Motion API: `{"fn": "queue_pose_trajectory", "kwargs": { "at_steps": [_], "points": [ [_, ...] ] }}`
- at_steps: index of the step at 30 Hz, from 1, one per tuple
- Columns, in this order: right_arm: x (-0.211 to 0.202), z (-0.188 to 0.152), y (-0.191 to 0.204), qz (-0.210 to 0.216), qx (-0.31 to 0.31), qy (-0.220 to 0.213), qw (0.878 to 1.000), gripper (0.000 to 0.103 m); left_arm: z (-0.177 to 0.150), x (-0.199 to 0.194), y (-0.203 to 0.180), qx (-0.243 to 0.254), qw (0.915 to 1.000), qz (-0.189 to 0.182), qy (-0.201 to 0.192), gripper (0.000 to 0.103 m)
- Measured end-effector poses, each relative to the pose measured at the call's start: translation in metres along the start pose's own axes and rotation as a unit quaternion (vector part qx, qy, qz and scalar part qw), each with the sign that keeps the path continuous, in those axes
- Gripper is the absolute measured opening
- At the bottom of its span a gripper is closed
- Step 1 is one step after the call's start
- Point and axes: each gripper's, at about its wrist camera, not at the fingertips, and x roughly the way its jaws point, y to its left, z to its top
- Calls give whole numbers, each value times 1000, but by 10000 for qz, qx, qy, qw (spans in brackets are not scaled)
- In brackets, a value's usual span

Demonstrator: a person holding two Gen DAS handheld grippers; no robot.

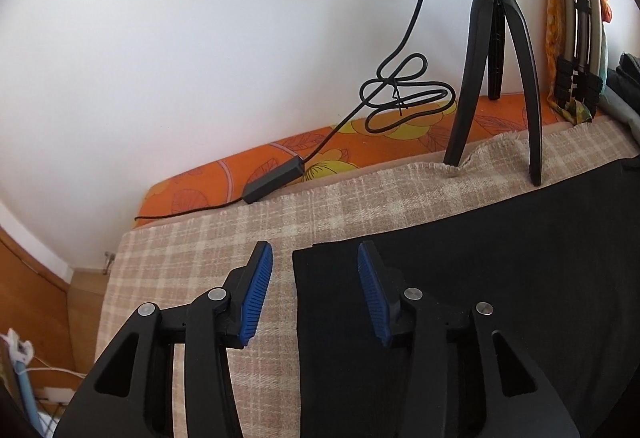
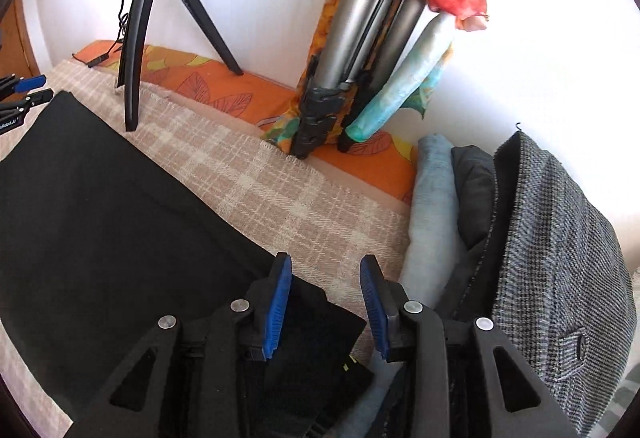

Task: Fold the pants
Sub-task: 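Open both grippers and release the folded pants, then grasp the folded pants' edge with the right gripper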

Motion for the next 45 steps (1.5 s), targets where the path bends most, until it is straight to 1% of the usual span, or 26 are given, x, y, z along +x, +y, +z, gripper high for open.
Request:
{"fn": "queue_pose_trajectory", "kwargs": {
  "at_steps": [2, 4, 5, 6, 10, 12, 16, 18, 21, 23, 24, 27, 29, 31, 32, 33, 35, 36, 38, 40, 41, 42, 43, 44, 45],
  "points": [
    [-10, -4, -3, 32, 66, -72, 9999, 38, 0, -11, 2, 3, 9999, 32, -113, 44],
    [-22, -11, -3, 153, 127, -163, 9997, 45, -2, -20, 1, 68, 9998, -1, -192, 45],
    [-25, -11, -1, 224, 148, -219, 9994, 53, -4, -27, 1, 100, 9997, -45, -235, 45],
    [-32, -16, 2, 291, 159, -286, 9990, 59, -7, -34, -1, 138, 9995, -111, -274, 45],
    [-60, -48, 13, 510, 301, -425, 9973, 62, -27, -66, -19, 444, 9970, -500, -383, 45],
    [-69, -67, 19, 600, 380, -427, 9966, 64, -40, -84, -31, 617, 9951, -632, -445, 45],
    [-83, -105, 28, 533, 504, -392, 9965, 67, -75, -114, -55, 901, 9894, -1039, -474, 45],
    [-84, -122, 28, 528, 711, -271, 9957, 72, -92, -125, -66, 1000, 9868, -1201, -430, 45],
    [-84, -143, 23, 533, 1080, -134, 9926, 75, -110, -135, -81, 1135, 9835, -1348, -396, 45],
    [-83, -152, 18, 615, 1421, -83, 9879, 78, -116, -140, -91, 1162, 9816, -1454, -417, 45],
    [-82, -157, 16, 734, 1627, -64, 9839, 79, -117, -141, -95, 1169, 9808, -1506, -422, 45],
    [-80, -164, 14, 1060, 2078, -11, 9724, 78, -120, -146, -109, 1217, 9776, -1676, -378, 45],
    [-85, -164, 18, 1014, 2123, -111, 9719, 78, -126, -151, -116, 1237, 9742, -1849, -369, 45],
    [-97, -162, 27, 877, 1932, -271, 9768, 78, -135, -156, -121, 1309, 9701, -2019, -332, 45],
    [-104, -159, 33, 868, 1747, -366, 9801, 77, -139, -157, -121, 1325, 9676, -2128, -285, 43],
    [-108, -153, 41, 890, 1534, -435, 9832, 76, -143, -155, -121, 1311, 9657, -2233, -221, 39],
    [-113, -142, 56, 934, 1145, -481, 9879, 76, -147, -149, -121, 1240, 9633, -2381, -92, 39],
    [-113, -137, 60, 970, 1029, -518, 9886, 74, -147, -146, -121, 1174, 9609, -2509, -33, 39],
    [-108, -126, 65, 1023, 888, -568, 9892, 72, -146, -140, -122, 1024, 9562, -2740, 69, 39],
    [-93, -117, 67, 947, 731, -454, 9918, 71, -144, -136, -126, 1014, 9545, -2801, 109, 39],
    [-82, -115, 65, 904, 706, -305, 9929, 67, -143, -136, -129, 1066, 9548, -2774, 73, 39],
    [-71, -116, 62, 848, 744, -98, 9936, 59, -141, -136, -132, 1127, 9549, -2748, 22, 39],
    [-61, -118, 58, 748, 824, 104, 9937, 56, -140, -136, -134, 1178, 9552, -2713, -33, 39],
    [-59, -121, 55, 693, 869, 105, 9938, 48, -139, -135, -137, 1226, 9560, -2664, -59, 39],
    [-62, -123, 53, 640, 859, 41, 9942, 45, -137, -133, -139, 1270, 9560, -2644, -62, 39]
  ]
}}
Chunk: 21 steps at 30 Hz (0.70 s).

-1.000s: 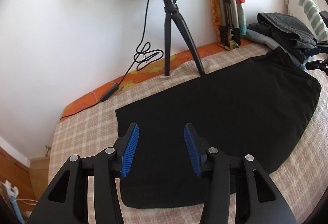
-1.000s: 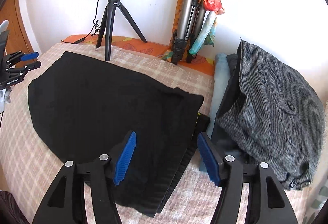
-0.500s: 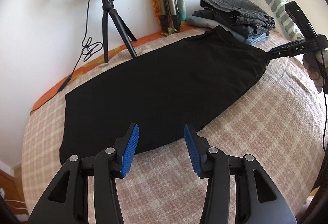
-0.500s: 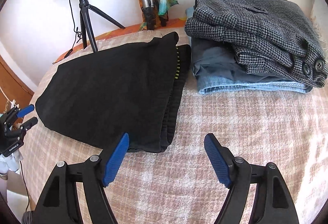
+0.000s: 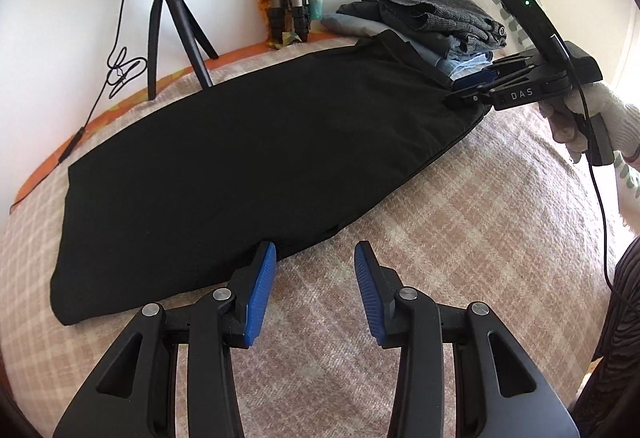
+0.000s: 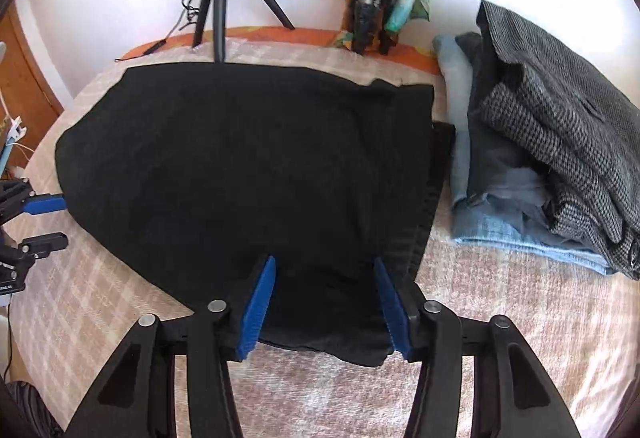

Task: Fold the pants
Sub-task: 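Grasp the folded pants' edge with the right gripper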

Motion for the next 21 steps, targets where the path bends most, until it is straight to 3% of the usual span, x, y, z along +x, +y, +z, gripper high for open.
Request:
{"fn": "queue_pose_trajectory", "kwargs": {
  "at_steps": [6, 8, 12, 18, 21],
  "points": [
    [-9, 0, 1, -141, -108, 62, 9998, 49, -7, 10, -2, 43, 9999, -1, 126, 39],
    [-16, 1, 7, -16, -257, -36, 9997, 50, -14, 7, -1, 152, 9995, 244, 127, 44],
    [-12, 7, 15, 5, -329, -53, 9994, 50, -9, 8, 20, -279, 9987, 412, 67, 45],
    [-7, 5, 6, -42, -183, -32, 9998, 50, 2, 13, 20, -379, 9991, 146, -117, 45],
    [-8, 4, 4, -41, -157, -38, 9999, 50, 8, 16, 0, -94, 9997, -52, -202, 49]
  ]
}}
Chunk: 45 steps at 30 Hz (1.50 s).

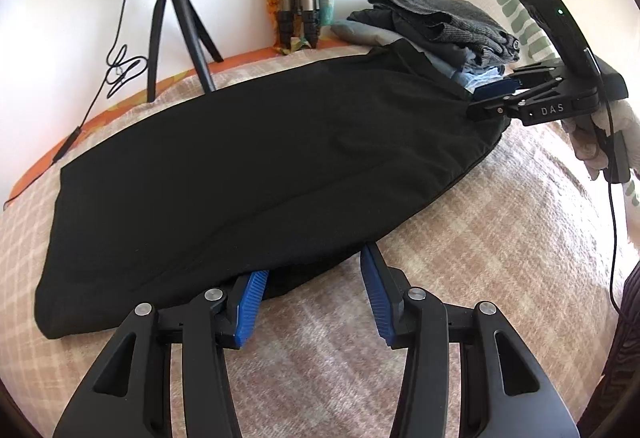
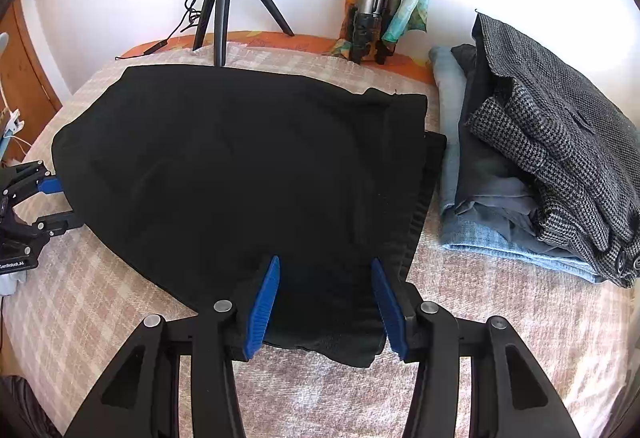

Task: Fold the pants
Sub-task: 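Grasp the folded pants' edge with the right gripper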

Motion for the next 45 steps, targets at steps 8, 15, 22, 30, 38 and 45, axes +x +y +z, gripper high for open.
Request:
{"fn": "queue_pose_trajectory", "kwargs": {
  "at_steps": [8, 15, 22, 30, 38, 45],
  "points": [
    [-5, -1, -4, -80, 57, -37, 9999, 50, 4, 7, -24, 381, 9983, -425, 155, 52],
    [-8, -1, -47, 295, 1038, -178, 9940, 50, -14, -9, -15, 474, 9971, -359, 477, 47],
    [6, -2, -64, 575, 1525, -37, 9866, 63, -9, -53, 17, 319, 9994, 79, 87, 47],
    [21, 0, -51, 475, 1400, 184, 9888, 63, -33, -69, 150, -1738, 9787, 1091, 87, 47],
    [29, 0, -38, 206, 1205, 169, 9924, 33, -52, -33, 180, -2197, 9594, 1584, 786, 47],
    [13, -3, -46, 618, 1438, -83, 9876, 36, -48, -68, 179, -1984, 9547, 2163, 495, 47]
  ]
}}
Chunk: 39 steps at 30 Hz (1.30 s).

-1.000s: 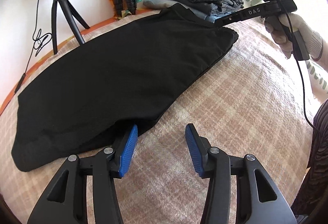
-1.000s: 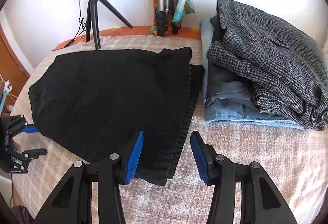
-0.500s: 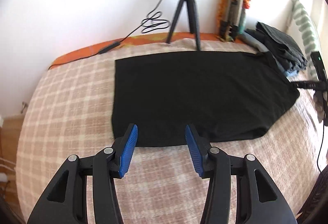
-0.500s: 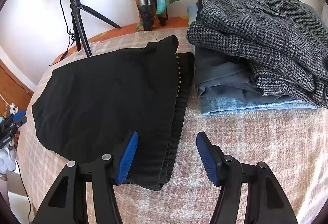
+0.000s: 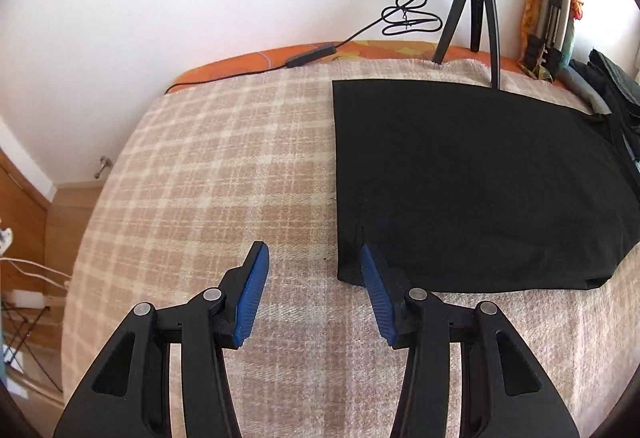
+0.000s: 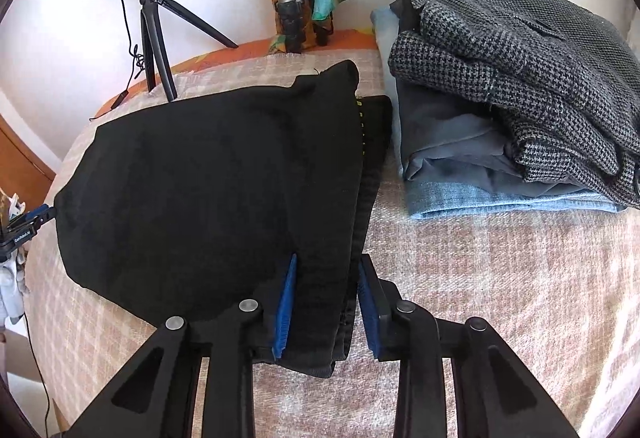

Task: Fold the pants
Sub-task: 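Grasp the folded pants' edge with the right gripper, then grasp the pants with the left gripper while the right gripper holds them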

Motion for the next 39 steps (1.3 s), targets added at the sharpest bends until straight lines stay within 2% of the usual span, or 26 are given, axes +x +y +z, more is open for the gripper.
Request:
{"fn": "queue_pose_trajectory", "kwargs": {
  "at_steps": [2, 5, 9, 12, 14, 16, 19, 23, 26, 29, 32, 34, 36, 39],
  "points": [
    [-5, 6, -4, 162, 125, -68, 9998, 42, 4, -14, -13, 182, 9996, -154, -170, 47],
    [-5, 16, -6, 185, 292, -169, 9993, 62, 12, -30, -48, 505, 9955, -700, -395, 47],
    [1, 24, -10, 266, 439, -109, 9986, 63, 19, -47, -115, 1159, 9810, -1438, -594, 49],
    [-3, 21, -15, 362, 550, -146, 9977, 63, 23, -54, -167, 1568, 9656, -1964, -663, 54],
    [-9, 17, -19, 350, 588, -208, 9974, 63, 26, -58, -202, 1824, 9519, -2359, -705, 54],
    [-16, 12, -24, 359, 646, -249, 9970, 64, 26, -61, -241, 2181, 9383, -2581, -734, 56],
    [-26, 8, -35, 380, 761, -298, 9959, 67, 24, -62, -295, 2679, 9181, -2836, -702, 58],
    [-41, 5, -54, 467, 955, -450, 9933, 70, 13, -60, -353, 3129, 8951, -3137, -495, 59],
    [-50, 3, -69, 557, 1099, -533, 9910, 71, 0, -59, -393, 3617, 8811, -3000, -529, 59],
    [-52, -1, -81, 675, 1207, -529, 9890, 71, -9, -50, -420, 3976, 8752, -2701, -541, 59],
    [-52, -4, -90, 794, 1281, -519, 9872, 71, -15, -37, -431, 4181, 8754, -2353, -597, 60],
    [-52, -6, -94, 875, 1301, -525, 9862, 71, -10, -35, -429, 4096, 8772, -2412, -675, 55],
    [-50, -6, -95, 916, 1281, -525, 9861, 71, -2, -30, -425, 3974, 8827, -2421, -652, 31],
    [-45, -3, -93, 1037, 1248, -489, 9855, 71, 15, -28, -418, 3611, 8882, -2798, -498, 19]
  ]
}}
